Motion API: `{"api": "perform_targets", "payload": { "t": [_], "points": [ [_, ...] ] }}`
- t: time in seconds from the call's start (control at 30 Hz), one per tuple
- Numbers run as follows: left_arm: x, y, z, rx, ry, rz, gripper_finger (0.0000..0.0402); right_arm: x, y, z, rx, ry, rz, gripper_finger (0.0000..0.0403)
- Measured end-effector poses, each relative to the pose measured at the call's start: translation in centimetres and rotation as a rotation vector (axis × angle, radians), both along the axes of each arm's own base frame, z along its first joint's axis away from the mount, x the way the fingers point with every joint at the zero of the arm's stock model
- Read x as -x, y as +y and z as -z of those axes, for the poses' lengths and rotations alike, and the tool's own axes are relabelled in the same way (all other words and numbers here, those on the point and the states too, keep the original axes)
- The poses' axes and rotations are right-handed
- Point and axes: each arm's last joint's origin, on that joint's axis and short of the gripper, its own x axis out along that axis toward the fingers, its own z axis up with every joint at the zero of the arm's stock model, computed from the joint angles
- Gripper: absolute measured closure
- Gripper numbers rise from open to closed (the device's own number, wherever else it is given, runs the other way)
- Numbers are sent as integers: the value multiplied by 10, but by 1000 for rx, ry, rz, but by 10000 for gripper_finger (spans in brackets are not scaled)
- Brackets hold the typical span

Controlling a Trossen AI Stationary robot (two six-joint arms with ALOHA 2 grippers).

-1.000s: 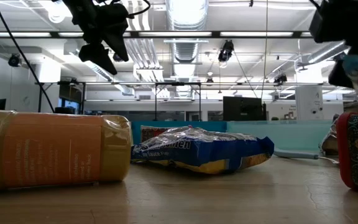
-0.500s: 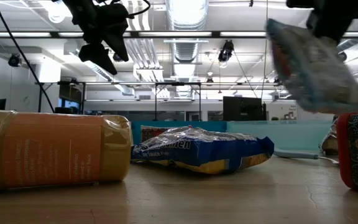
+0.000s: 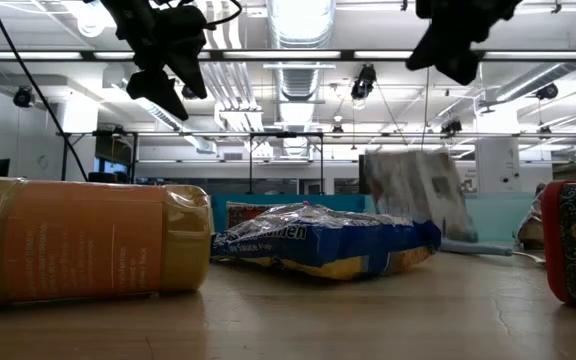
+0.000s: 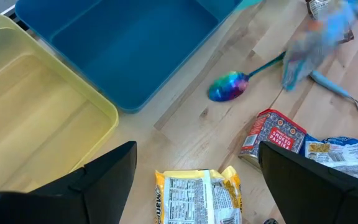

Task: Pick & Place Food Item
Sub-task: Put the light blue noodle pack into the green bin

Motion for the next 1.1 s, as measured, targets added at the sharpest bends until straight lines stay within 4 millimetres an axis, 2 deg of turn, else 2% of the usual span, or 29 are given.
{"api": "perform_targets", "payload": {
  "t": [0.1,0.2,0.5,0.63,0.73,0.93,1.0,1.1],
  "points": [
    [0,0,0,0,0,0,58,0,-17,-2,-4,2,51,396],
    [0,0,0,0,0,0,58,0,-24,-1,-5,8,44,395],
    [0,0,0,2,0,-2,58,-7,-24,12,15,74,-21,394],
    [0,0,0,1,0,-2,58,-9,-19,22,38,164,-147,384],
    [0,0,0,0,0,1,58,-11,-9,31,59,246,-266,350],
    [0,0,0,-1,0,1,58,-19,10,51,112,403,-415,248],
    [0,0,0,-1,0,1,58,-20,15,60,135,494,-375,219],
    [0,0,0,-2,1,3,58,-22,18,71,165,612,-205,191]
  ]
}}
